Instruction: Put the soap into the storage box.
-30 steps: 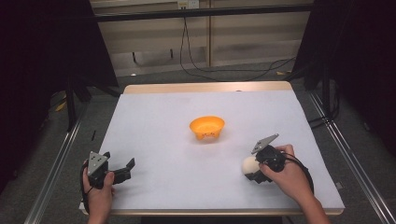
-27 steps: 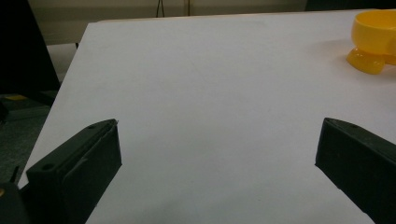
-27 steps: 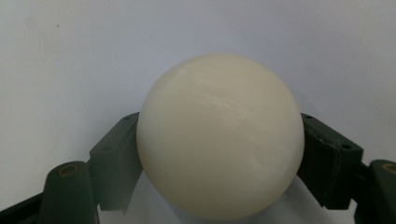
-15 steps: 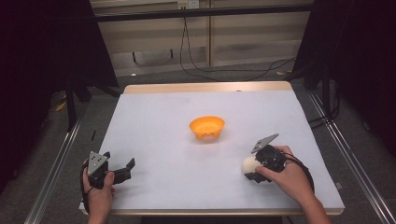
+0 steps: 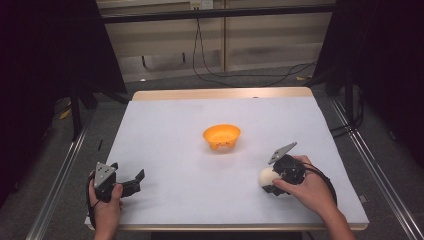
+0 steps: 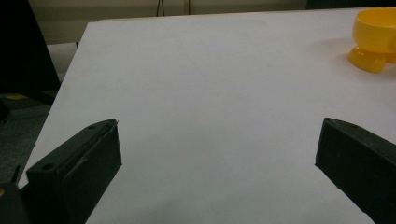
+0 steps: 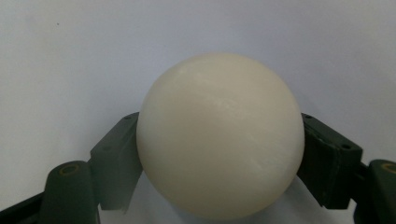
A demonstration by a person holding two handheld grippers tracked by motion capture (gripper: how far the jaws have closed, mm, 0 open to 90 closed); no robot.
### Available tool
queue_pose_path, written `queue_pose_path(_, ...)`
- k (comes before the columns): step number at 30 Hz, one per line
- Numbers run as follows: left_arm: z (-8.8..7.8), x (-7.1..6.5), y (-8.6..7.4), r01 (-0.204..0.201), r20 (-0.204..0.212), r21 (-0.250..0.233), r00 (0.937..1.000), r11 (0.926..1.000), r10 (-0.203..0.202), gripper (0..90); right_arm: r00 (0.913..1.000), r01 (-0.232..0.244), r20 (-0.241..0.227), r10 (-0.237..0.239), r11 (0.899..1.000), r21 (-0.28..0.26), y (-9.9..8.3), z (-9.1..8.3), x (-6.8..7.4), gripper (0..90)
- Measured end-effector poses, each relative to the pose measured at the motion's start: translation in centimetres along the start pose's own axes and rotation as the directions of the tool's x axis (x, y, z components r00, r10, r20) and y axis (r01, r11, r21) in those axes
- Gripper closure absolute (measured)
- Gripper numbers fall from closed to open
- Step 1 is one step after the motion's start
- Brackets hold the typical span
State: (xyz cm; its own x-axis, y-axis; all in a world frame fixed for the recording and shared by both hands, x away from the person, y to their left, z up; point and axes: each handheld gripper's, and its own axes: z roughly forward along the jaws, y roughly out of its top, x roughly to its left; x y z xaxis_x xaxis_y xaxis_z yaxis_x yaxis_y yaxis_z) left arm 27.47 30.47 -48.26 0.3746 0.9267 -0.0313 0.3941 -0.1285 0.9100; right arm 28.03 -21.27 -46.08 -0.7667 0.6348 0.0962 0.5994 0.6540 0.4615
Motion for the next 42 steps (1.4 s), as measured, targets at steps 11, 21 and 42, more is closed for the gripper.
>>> queue_pose_path(11,0.0,0.0,0.0,0.004,0.002,-0.004,1.0000,1.0000,-0.004,0.0,0.9995,0.015,-0.028,-0.015,1.000,0.020,0.7,-0.1,0.0,23.5)
queue_pose_path(21,0.0,0.0,0.0,0.005,0.003,-0.005,1.0000,1.0000,-0.005,0.0,0.9992,0.035,-0.020,-0.035,0.999,0.008,1.5,-0.8,-0.3,23.5)
queue_pose_path(42,0.0,0.0,0.0,0.013,0.009,-0.008,0.9999,0.9999,-0.013,0.0,0.9983,0.047,-0.033,-0.047,0.999,-0.007,3.6,-1.3,-1.0,23.5)
